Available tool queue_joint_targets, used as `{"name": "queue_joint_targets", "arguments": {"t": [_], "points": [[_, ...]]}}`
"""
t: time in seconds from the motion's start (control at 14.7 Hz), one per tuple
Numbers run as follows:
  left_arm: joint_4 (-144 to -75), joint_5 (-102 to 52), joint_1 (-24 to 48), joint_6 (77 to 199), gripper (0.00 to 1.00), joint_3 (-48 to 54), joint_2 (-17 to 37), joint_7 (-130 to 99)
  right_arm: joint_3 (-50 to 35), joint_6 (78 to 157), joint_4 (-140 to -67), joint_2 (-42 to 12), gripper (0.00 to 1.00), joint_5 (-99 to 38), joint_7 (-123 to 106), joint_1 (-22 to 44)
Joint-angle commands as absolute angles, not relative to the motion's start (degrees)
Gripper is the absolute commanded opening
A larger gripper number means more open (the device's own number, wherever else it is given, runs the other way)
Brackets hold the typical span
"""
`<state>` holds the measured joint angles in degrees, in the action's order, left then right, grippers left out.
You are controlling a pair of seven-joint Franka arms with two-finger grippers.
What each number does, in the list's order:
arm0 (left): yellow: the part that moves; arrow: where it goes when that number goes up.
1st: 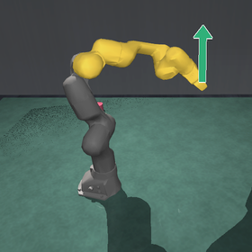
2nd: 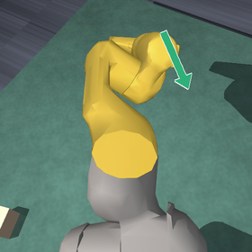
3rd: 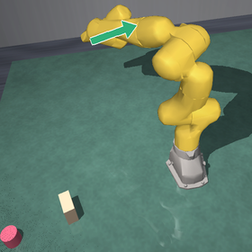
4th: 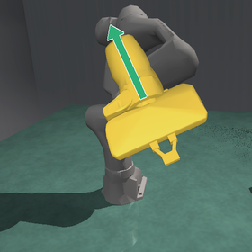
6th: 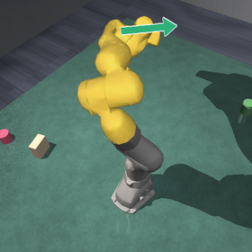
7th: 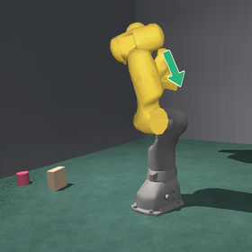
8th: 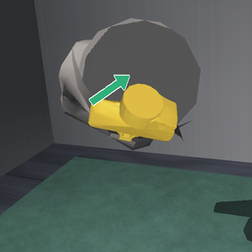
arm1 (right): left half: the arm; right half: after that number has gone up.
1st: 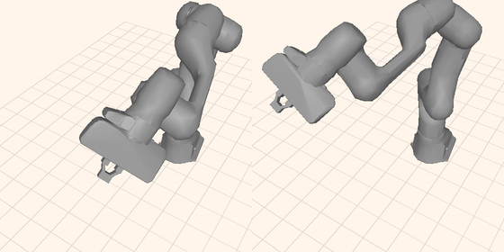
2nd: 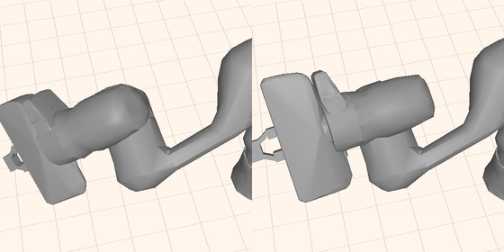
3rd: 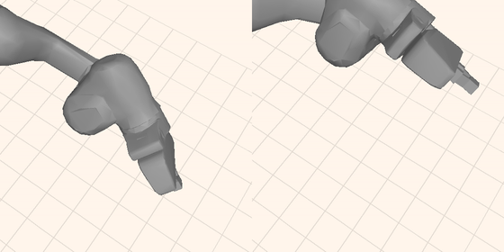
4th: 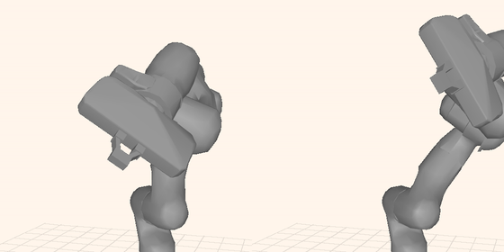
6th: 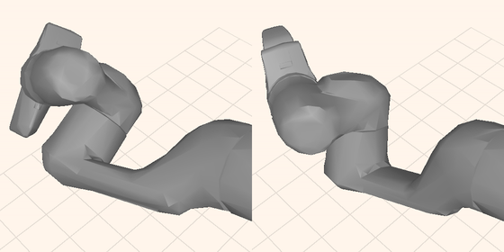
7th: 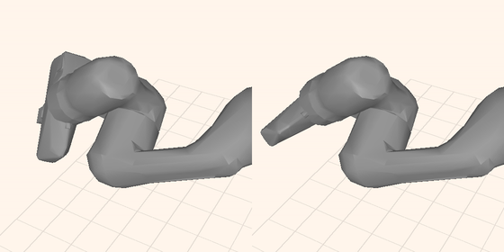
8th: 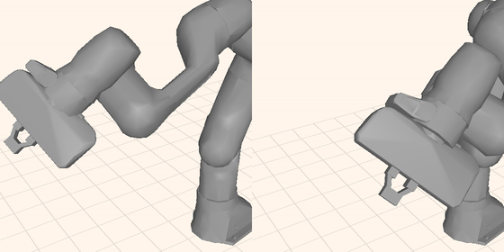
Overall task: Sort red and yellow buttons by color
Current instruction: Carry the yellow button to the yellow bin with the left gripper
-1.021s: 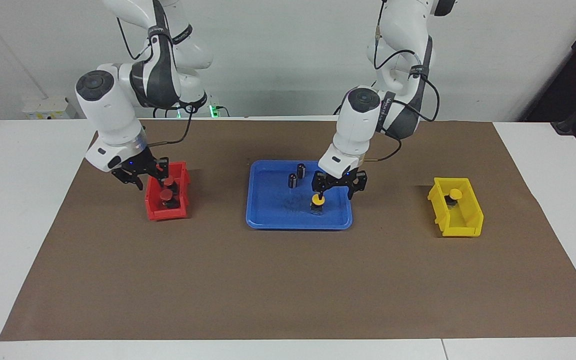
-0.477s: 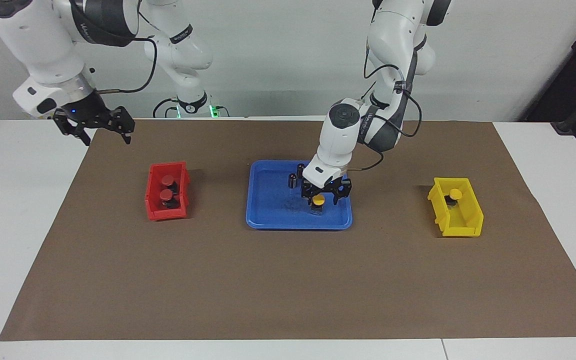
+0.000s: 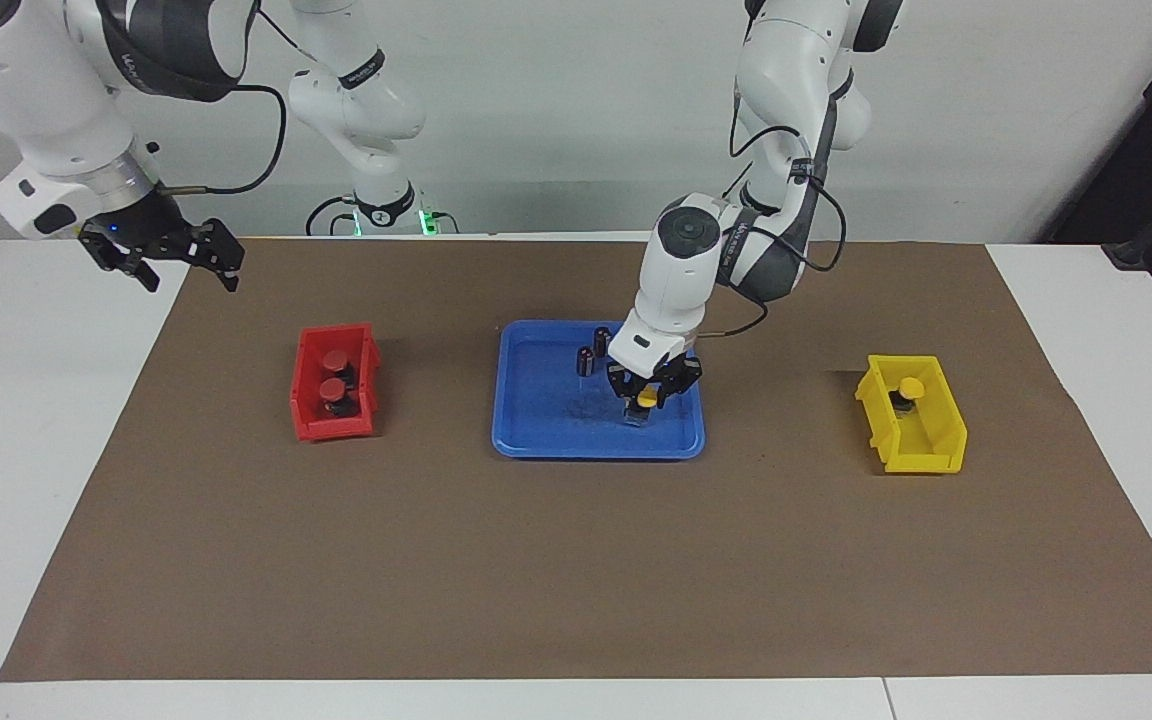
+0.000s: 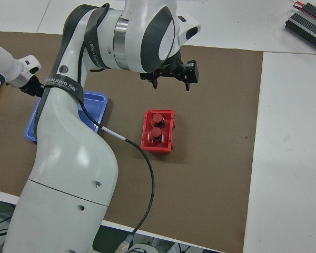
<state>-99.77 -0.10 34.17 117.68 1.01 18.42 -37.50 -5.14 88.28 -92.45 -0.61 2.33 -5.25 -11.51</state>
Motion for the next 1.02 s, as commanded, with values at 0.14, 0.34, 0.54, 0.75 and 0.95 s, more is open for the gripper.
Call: {"name": "queue_joint_targets", "arguments": {"t": [0.14,0.34,0.54,0.75,0.95], "points": [[-88.6,1.8,24.3,105.5,0.01,-2.9,17.6,-28.5,-4.3,86.6,-90.3,-0.8,1.0,1.9,-2.4,-10.3],[-88.6,1.8,14.0,105.8,0.01,-2.9,17.1,-13.5,-4.4,87.2,-91.0,-0.8,1.0,1.8,-2.0,-10.5],[-89.0,1.9,6.8,106.7,0.01,-3.1,17.2,-8.4,-4.6,87.4,-91.1,-0.7,1.0,1.8,-1.9,-9.7],[-91.6,3.2,3.3,110.0,0.01,-3.4,16.8,-7.3,-4.7,86.8,-91.5,-0.5,1.0,1.6,-2.2,-9.6],[-99.9,3.5,1.3,120.5,0.01,-3.6,14.8,-5.8,-4.7,86.9,-91.6,-0.4,1.0,1.5,-2.2,-9.6]]}}
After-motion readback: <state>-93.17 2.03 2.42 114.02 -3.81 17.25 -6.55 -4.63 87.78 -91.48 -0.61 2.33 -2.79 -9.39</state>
